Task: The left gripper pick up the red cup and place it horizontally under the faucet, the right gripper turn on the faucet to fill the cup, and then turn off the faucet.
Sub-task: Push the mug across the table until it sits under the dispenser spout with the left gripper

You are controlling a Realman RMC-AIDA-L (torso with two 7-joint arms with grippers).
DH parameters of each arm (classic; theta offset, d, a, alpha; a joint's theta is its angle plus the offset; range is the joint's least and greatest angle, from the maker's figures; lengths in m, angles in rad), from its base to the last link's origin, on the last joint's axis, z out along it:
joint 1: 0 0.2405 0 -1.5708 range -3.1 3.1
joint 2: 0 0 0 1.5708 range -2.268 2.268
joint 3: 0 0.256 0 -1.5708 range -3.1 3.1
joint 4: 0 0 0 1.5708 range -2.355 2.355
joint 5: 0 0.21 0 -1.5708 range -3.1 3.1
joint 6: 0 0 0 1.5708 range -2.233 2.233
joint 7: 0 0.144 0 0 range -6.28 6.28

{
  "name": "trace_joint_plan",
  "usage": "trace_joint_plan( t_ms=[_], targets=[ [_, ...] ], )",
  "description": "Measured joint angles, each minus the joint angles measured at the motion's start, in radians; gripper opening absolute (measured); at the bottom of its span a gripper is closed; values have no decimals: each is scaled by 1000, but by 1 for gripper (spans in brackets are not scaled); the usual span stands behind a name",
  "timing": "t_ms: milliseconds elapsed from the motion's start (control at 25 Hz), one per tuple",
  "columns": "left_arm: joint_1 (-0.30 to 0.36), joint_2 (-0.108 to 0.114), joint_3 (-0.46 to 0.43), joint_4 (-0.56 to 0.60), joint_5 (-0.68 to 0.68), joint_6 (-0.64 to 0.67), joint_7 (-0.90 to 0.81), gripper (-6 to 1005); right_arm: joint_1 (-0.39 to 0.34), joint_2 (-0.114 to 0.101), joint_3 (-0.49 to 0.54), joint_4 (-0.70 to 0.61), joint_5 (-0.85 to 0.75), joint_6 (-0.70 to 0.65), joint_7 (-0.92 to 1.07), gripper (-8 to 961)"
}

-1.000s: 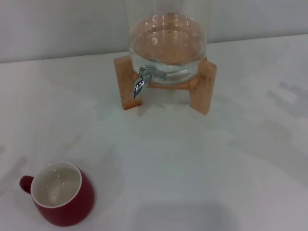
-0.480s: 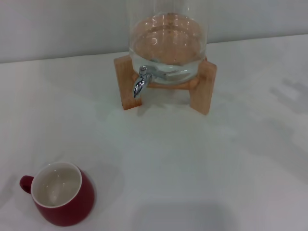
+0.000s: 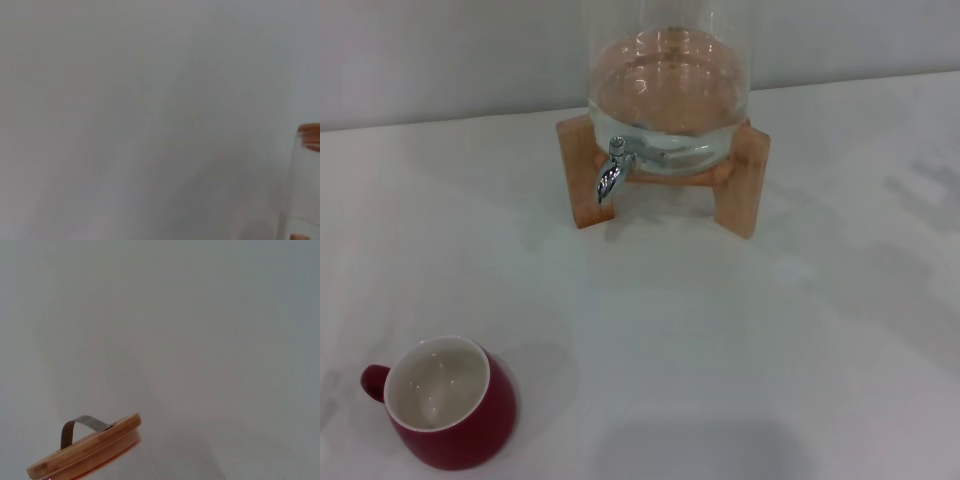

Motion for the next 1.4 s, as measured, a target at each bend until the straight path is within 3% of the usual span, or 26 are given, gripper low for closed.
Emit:
trace_joint_plan(
  t_ms=[360,1000,1400],
  targets=[
    [-11,-1,8,-43,30,65,61,865,0,-1,2,0,0,0,5,658],
    [-16,-4,6,-169,54,111,396,862,9,-1,1,-5,3,-2,11,657],
    [-29,-2,9,-200,59,178,405,860,12,-1,1,-5,9,-1,11,658]
  ],
)
